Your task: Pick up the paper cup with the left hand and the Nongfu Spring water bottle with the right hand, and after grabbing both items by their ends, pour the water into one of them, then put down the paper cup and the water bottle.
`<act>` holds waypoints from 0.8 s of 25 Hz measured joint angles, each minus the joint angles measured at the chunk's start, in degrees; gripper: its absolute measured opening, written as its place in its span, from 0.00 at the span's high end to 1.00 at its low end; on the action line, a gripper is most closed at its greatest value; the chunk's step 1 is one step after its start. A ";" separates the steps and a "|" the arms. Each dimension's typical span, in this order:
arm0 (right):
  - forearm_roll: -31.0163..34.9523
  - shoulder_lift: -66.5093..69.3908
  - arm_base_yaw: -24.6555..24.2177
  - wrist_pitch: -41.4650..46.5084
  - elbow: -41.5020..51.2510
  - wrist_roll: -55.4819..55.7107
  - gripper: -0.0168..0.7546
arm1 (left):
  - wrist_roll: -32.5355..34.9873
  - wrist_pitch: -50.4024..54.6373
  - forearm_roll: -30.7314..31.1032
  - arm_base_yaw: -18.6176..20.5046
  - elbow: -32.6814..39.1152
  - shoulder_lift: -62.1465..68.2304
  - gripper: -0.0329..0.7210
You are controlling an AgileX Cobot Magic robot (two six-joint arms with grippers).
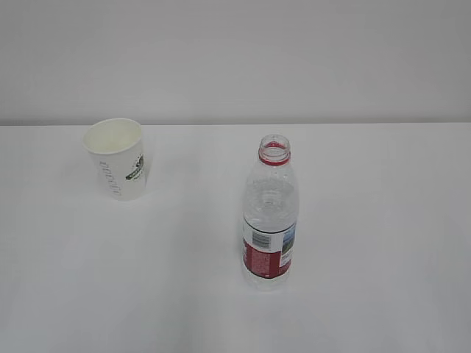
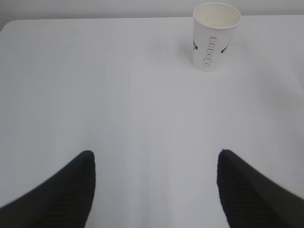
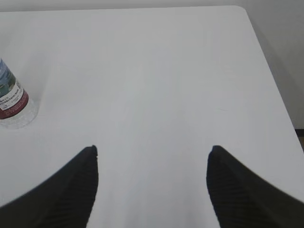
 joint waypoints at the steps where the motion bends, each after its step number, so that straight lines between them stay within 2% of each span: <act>1: 0.00 0.00 0.00 0.00 0.00 0.00 0.28 | 0.00 0.00 0.00 0.00 0.00 0.00 0.19; 20: 0.00 0.00 0.00 0.00 0.00 0.00 0.28 | 0.00 0.00 -0.10 0.00 0.00 0.00 0.19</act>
